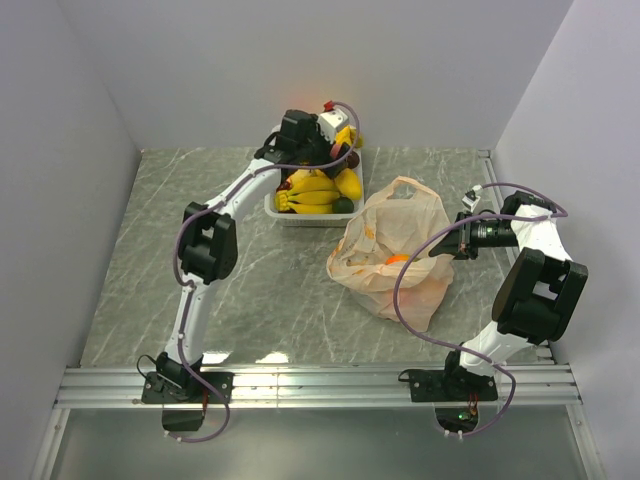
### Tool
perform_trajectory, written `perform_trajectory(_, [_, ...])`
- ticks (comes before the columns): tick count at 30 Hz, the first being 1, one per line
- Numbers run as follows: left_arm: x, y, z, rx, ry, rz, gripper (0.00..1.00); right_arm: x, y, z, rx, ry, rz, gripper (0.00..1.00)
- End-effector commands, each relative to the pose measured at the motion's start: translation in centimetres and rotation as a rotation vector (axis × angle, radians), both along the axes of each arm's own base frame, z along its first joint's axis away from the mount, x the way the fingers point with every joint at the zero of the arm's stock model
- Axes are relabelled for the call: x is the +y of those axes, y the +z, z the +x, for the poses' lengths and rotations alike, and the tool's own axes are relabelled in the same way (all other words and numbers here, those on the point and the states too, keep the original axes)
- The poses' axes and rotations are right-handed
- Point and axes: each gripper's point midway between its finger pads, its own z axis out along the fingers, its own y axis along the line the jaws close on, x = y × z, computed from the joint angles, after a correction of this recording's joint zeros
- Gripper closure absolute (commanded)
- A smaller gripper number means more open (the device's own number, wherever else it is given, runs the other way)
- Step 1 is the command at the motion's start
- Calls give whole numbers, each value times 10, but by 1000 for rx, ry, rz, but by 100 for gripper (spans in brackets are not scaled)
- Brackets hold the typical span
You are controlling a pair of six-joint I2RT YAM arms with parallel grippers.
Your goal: Place the fake fruits into the plastic bag and tie a complex knot
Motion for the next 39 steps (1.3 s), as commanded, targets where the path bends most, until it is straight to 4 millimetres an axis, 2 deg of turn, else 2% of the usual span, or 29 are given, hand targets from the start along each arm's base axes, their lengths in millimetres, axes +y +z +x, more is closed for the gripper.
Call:
perform_trajectory(1, [-6,15,1,-18,11,-23,1,-2,4,3,-28,-7,7,100])
perform_trajectory(4, [-3,11,2,-9,22,-18,4,-3,4,3,-33,-5,3,100])
perform_trajectory(7, [-4,22,-1,-25,17,-36,15,-2,3,3,-29,-4,3,100])
perform_trajectory(8, [-5,39,-4,-54,7,-55,22,-3,3,3,-29,-5,1,100])
perform_trajectory(10, [-5,53,-10,-71,-15,-70,28,-3,2,4,-28,-4,-2,100])
perform_trajectory(11, [-5,72,-17,-93,-31,-89,33,-3,2,4,-33,-3,-2,100])
perform_trajectory(13, [-9,88,-32,-89,-94,-114,43,-4,2,5,-33,-4,-4,100])
perform_trajectory(14, [-10,103,-43,-96,-126,-130,51,-4,1,4,-28,-6,-3,100])
perform_trajectory(16, [-21,105,-71,-45,-242,-151,56,-4,1,6,-35,-8,-5,100])
perform_trajectory(17, [-22,116,-85,-43,-275,-164,60,-4,1,6,-37,-9,-5,100])
perform_trajectory(19, [-32,111,-115,9,-375,-170,63,-4,2,7,-36,-13,0,100])
perform_trajectory(20, [-35,119,-128,11,-407,-180,65,-4,3,8,-45,-13,1,100])
perform_trajectory(23, [-53,112,-169,92,-516,-192,69,-3,5,9,-47,-18,6,100])
perform_trajectory(24, [-63,102,-187,133,-556,-180,69,-3,6,10,-54,-18,5,100])
perform_trajectory(27, [-82,85,-210,187,-607,-150,70,-2,8,10,-57,-19,12,100])
perform_trajectory(28, [-94,73,-225,224,-638,-133,70,-2,8,10,-56,-19,14,100])
perform_trajectory(30, [-107,63,-236,248,-648,-119,71,-3,9,10,-61,-19,12,100])
perform_trajectory(31, [-120,52,-247,266,-668,-104,70,-3,10,9,-63,-18,12,100])
perform_trajectory(32, [-126,47,-248,270,-645,-90,68,-3,9,9,-64,-18,11,100])
perform_trajectory(33, [-138,45,-257,273,-653,-85,66,-2,10,9,-64,-19,14,100])
perform_trajectory(35, [-148,27,-260,307,-627,-49,55,-2,11,9,-63,-21,20,100])
perform_trajectory(36, [-156,32,-261,293,-617,-48,50,-1,11,9,-60,-20,24,100])
perform_trajectory(37, [-160,24,-259,305,-602,-38,44,-1,12,9,-63,-20,23,100])
perform_trajectory(38, [-160,22,-256,317,-579,-32,32,-1,13,8,-62,-18,25,100])
perform_trajectory(39, [-162,29,-255,312,-577,-42,27,-1,13,8,-65,-16,22,100])
